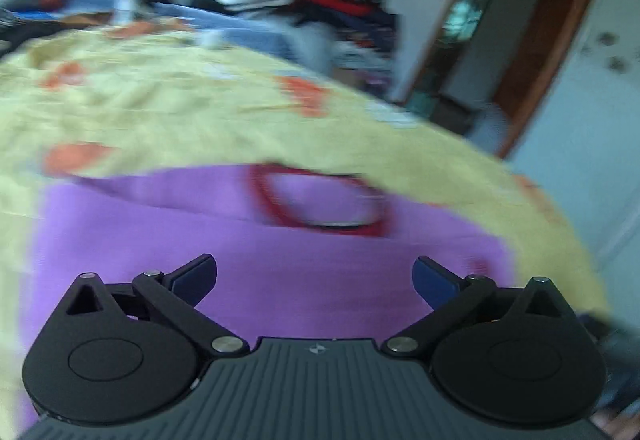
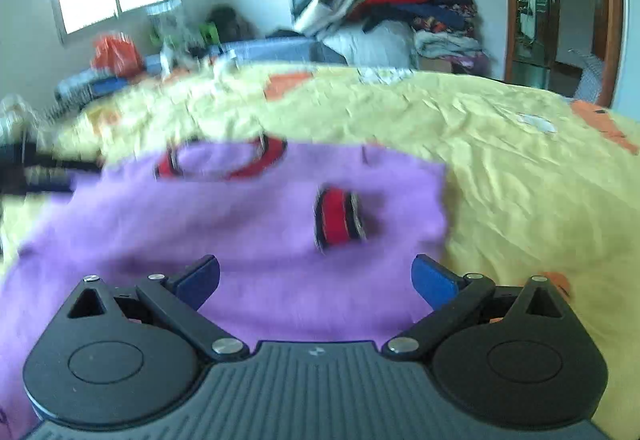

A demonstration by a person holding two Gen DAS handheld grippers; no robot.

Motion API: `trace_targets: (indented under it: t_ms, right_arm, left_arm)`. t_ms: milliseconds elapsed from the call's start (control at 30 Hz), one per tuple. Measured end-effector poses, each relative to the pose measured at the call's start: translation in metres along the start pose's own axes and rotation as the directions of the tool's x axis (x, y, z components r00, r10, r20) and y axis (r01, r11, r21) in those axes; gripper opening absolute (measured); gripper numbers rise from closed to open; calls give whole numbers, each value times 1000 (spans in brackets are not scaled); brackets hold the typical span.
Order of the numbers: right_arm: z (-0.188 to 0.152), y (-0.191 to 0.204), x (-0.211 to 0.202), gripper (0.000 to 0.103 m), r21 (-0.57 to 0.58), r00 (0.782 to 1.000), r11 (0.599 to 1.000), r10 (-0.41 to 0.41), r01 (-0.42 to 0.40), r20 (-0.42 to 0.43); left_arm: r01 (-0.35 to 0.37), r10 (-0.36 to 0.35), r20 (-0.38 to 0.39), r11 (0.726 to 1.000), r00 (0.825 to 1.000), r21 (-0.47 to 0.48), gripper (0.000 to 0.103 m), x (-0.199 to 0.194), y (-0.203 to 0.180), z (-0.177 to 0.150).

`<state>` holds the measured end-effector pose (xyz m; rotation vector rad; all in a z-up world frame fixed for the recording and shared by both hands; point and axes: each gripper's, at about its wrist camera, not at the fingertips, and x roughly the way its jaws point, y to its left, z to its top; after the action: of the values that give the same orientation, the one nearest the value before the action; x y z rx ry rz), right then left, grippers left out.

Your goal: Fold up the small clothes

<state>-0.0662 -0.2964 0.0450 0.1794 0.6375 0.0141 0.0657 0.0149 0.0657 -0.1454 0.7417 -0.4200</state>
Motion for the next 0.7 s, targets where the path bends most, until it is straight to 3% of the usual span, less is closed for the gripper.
trace_targets:
  t_ms: [133,267,367,433,500,600,700]
  right_arm:
    - [20,5,34,94,4,992,992,122,-122,1]
    - [27,14,70,91,-47,986,987,154,-157,-58]
    - [26,8,84,85,-83,990,989,115,-121,-78]
    - [28,-1,85,78,-74,992,991,105,-111,-77]
    - [29,-4,80,77,-62,993,994,81,-86,-81]
    - [24,-3,74,79,-101,995,995,-24,14,-94]
    - [25,-20,66,79,-9,997,1000,-2,1,-80]
  left_arm:
    - [-154,153,-44,988,987,-14,102,9,52,-7]
    - [-223,224,-56,974,973,29,103,18,67,-22]
    - [-248,253,-28,961,967,119,103,15,63,-34]
    - [-244,248,-21,962,969,122,103,12,66,-36]
    - [-242,247,-18,961,969,131,103,12,69,-37]
    - [-246,250,-13,959,968,141,103,10,69,-41]
    - [-234,239,-18,960,971,151,103,4,69,-44]
